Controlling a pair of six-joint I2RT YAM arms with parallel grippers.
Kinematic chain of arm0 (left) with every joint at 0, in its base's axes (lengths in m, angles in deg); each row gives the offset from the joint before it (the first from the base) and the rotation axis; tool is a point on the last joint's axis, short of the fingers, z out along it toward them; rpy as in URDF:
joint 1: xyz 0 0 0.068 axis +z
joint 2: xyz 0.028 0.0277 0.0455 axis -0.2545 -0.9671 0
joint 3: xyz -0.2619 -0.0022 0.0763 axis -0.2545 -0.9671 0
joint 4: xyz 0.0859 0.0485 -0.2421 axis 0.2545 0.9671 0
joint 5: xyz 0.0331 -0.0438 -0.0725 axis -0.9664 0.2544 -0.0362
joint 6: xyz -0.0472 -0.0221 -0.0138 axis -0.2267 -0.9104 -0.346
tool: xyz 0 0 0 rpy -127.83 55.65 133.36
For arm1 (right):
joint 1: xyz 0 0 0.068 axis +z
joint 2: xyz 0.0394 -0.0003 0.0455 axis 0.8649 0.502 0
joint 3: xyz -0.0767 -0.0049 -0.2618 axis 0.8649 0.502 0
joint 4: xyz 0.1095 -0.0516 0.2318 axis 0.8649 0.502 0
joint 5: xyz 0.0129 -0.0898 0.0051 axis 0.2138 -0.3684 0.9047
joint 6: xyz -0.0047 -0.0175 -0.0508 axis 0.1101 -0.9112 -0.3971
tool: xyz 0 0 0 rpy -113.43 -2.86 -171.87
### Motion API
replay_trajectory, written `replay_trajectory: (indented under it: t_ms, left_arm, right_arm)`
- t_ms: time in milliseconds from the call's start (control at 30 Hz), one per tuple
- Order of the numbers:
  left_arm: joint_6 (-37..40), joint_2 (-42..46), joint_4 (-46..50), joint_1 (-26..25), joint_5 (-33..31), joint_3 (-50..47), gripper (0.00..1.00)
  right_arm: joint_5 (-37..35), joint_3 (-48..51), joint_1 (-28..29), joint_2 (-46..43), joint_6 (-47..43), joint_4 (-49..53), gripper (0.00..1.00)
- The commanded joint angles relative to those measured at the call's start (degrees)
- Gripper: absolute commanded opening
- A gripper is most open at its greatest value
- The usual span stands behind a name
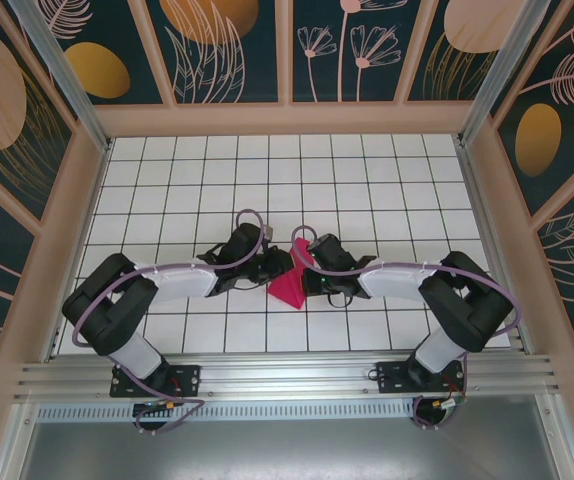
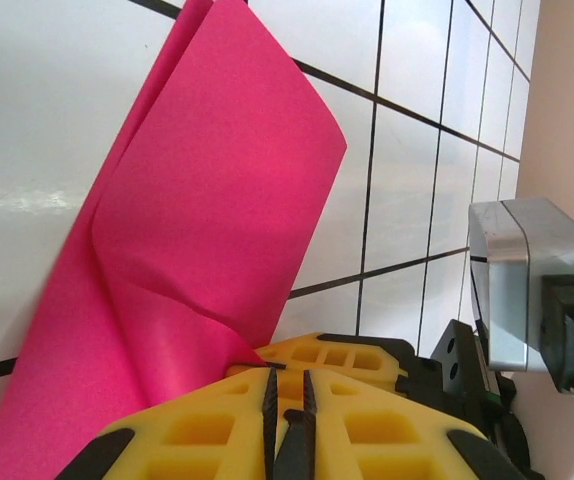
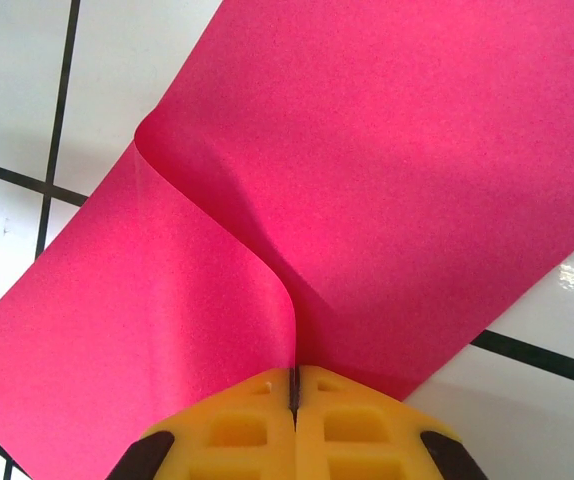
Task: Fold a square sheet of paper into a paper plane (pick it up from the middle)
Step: Fold the triangle a second time at the center of the table.
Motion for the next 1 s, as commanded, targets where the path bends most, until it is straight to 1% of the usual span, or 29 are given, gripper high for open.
replay_trajectory:
  t_ms: [0,267,300,633,767,967]
  left_arm:
    - [-1.39,-2.37,-2.54,-0.21,2.01,0.88,0.19]
    - [-1.72,-4.94,-5.19,-0.26,3.68,1.44,0.19]
    - [-1.76,-6.69,-5.37,-0.21,3.86,1.59,0.19]
    - [-1.50,-10.09,-4.66,-0.24,2.95,0.43,0.17]
    - [-1.24,-10.73,-2.76,-0.22,1.46,-0.16,0.16]
    - [-1.12,-11.33,-3.05,-0.26,1.52,-0.94,0.16]
  right_arm:
    - [-1.91,0.98,0.28,2.32,0.06,2.55,0.00]
    - [-1.95,1.23,0.28,2.52,0.19,2.36,0.00]
    - [-1.95,1.23,0.28,2.62,0.14,2.36,0.00]
    - [-1.86,1.02,0.25,2.93,0.06,2.37,0.00]
    - [-2.03,0.71,0.28,2.97,0.21,2.36,0.00]
    - [-2.42,-0.47,0.28,2.14,1.00,2.75,0.04]
